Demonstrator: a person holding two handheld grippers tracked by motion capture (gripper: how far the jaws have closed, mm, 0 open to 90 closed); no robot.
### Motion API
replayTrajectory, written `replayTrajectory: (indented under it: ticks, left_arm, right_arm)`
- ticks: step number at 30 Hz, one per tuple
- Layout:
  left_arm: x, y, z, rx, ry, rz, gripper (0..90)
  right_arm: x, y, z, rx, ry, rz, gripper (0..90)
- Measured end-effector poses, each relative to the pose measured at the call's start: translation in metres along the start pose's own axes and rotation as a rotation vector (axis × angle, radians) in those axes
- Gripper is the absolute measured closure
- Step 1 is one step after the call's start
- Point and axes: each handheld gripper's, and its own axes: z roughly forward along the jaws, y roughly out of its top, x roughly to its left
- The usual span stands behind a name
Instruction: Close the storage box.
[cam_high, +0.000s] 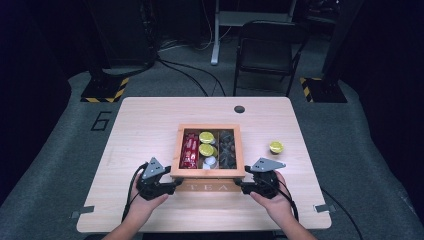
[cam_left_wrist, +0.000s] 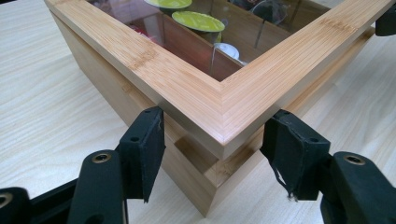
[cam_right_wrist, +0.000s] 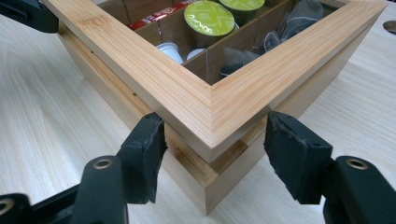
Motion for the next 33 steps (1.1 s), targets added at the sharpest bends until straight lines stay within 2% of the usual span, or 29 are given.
replayTrajectory:
  ticks: [2,4,6,12,17,20,23,28,30,31,33]
  left_arm:
    - [0.0001,-0.0008,0.0,0.004,-0.001,0.006,37.7]
    - [-0.0006,-0.002,0.0009,-0.002,-0.003,-0.008,36.8]
    - [0.0003,-0.0019,0.0007,0.004,-0.004,0.003,36.7]
    - [0.0003,-0.0024,0.0005,0.008,-0.01,-0.004,36.8]
    - [-0.0014,-0.0037,0.0003,0.021,0.012,0.017,36.1]
    - [-0.0027,-0.0045,0.0004,0.034,0.008,0.021,35.5]
    - [-0.0029,-0.0044,-0.0016,0.005,0.009,0.002,32.4]
    - [0.0,-0.0041,-0.0031,0.005,0.006,-0.007,31.7]
    - [0.0007,-0.0052,-0.0032,0.005,0.007,-0.018,31.6]
    - [0.0014,-0.0057,-0.0035,0.006,0.004,-0.024,31.6]
    - [0.0023,-0.0065,-0.004,-0.002,0.011,-0.029,31.6]
  right_arm:
    - [0.0,-0.0002,0.0013,0.006,-0.001,-0.008,36.4]
    - [0.0001,-0.0004,0.0027,0.008,0.0,-0.011,35.8]
    - [0.0007,-0.0004,0.0034,0.012,-0.005,-0.008,35.5]
    - [0.0011,-0.0007,0.0036,0.023,-0.003,-0.004,35.1]
    - [0.0002,-0.0015,0.0042,0.036,0.006,-0.007,35.2]
    - [0.0004,-0.0024,0.0045,0.049,0.013,0.0,35.3]
    - [0.0019,-0.0036,0.006,0.076,0.004,-0.024,32.0]
    - [-0.0016,-0.0002,-0.0018,0.023,0.003,-0.01,30.1]
    - [-0.0031,-0.001,-0.003,0.02,-0.003,0.01,30.0]
    - [-0.0051,-0.0018,-0.003,0.021,0.001,0.002,29.8]
    - [-0.0059,-0.0026,-0.0035,0.017,-0.005,0.016,29.8]
